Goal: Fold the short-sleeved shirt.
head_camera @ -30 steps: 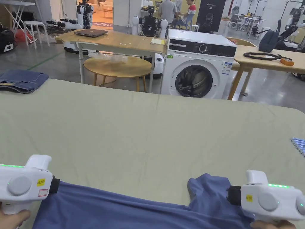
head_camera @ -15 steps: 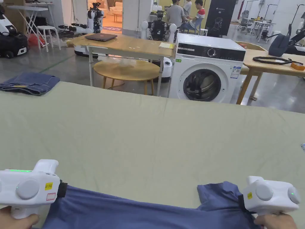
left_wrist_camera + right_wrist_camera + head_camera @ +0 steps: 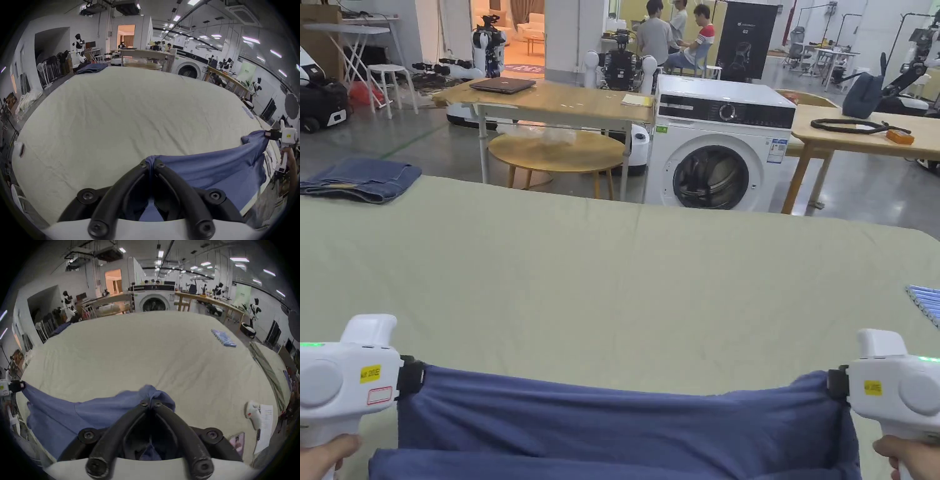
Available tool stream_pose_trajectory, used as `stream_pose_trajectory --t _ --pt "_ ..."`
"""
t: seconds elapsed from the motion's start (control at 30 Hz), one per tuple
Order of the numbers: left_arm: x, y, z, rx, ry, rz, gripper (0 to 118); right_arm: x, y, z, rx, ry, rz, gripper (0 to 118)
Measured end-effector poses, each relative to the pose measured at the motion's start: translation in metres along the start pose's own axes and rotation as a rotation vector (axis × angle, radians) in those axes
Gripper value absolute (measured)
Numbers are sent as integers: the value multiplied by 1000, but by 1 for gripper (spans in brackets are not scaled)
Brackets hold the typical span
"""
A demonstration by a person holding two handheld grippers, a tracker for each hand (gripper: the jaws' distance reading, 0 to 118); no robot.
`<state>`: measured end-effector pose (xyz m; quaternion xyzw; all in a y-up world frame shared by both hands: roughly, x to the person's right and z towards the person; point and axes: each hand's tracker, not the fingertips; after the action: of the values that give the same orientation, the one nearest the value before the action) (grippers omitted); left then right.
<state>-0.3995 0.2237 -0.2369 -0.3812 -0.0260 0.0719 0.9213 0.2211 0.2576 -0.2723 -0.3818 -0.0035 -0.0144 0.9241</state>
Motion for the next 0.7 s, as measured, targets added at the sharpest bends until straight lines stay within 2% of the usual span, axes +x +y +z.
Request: stream_pose_trajectory --t 0.2,0.4,0.57,0.7 --pt "-5 -37 42 36 -28 -33 0 5 -52 58 56 -19 60 0" --pt "-14 -88 68 31 -24 -70 0 1 -116 95 17 -32 87 0" --pt "-14 -132 72 -46 -7 -99 0 -1 -158 99 -75 -68 125 0" --pt "-16 -160 50 -137 24 -136 0 5 -186 78 -136 -79 115 0"
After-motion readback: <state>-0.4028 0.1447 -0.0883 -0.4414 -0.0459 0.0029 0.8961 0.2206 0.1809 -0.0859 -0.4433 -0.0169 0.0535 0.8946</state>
